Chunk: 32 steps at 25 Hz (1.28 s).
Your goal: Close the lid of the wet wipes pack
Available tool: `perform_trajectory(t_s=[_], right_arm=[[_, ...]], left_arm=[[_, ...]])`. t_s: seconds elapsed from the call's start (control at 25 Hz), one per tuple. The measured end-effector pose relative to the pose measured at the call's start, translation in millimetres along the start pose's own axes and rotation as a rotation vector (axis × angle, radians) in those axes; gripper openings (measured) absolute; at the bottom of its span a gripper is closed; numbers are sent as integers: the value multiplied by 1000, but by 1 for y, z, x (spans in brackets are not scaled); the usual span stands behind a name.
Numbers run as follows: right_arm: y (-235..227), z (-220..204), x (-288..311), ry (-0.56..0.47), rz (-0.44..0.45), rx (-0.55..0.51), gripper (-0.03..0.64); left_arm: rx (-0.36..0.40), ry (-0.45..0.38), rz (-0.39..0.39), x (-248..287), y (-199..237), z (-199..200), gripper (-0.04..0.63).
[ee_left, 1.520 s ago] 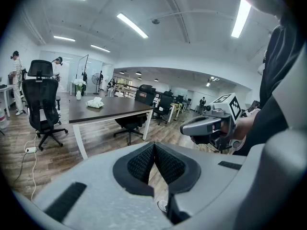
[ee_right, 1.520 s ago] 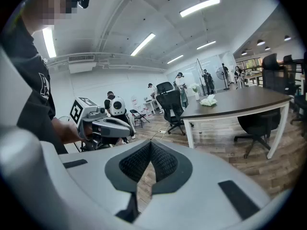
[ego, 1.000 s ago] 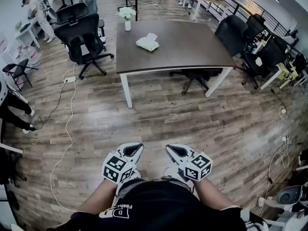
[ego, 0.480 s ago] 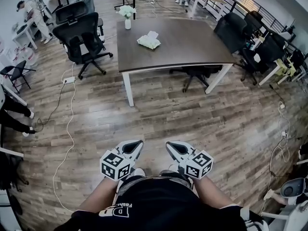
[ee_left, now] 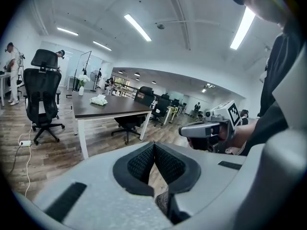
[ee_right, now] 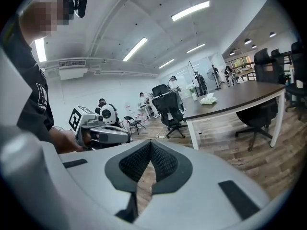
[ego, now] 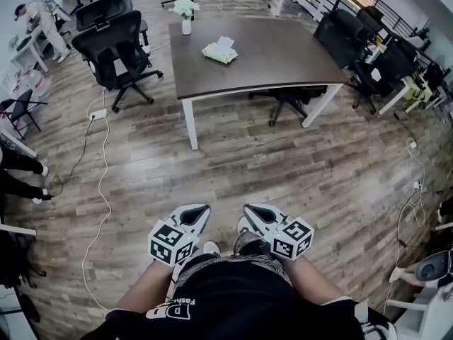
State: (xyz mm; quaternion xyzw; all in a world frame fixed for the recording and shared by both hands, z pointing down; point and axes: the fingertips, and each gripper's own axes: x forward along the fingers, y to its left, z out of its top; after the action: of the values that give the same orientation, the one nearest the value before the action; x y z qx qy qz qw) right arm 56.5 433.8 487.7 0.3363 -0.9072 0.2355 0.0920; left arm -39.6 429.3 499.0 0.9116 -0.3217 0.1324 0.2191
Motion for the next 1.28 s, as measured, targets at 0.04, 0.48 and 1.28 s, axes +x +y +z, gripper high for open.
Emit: perform_trajectory(t_s=[0.04,0.48,1.28], right_arm=[[-1,2,2,-1,-4,2,2],[-38,36,30,-33,17,-10,2],[-178,123,88,-34,66,-7,2]], left_arm=[[0,-5,-3,0,2,2,17],[-10,-46,38,25,30,27,17],[30,-51,73,148,103,133,17]])
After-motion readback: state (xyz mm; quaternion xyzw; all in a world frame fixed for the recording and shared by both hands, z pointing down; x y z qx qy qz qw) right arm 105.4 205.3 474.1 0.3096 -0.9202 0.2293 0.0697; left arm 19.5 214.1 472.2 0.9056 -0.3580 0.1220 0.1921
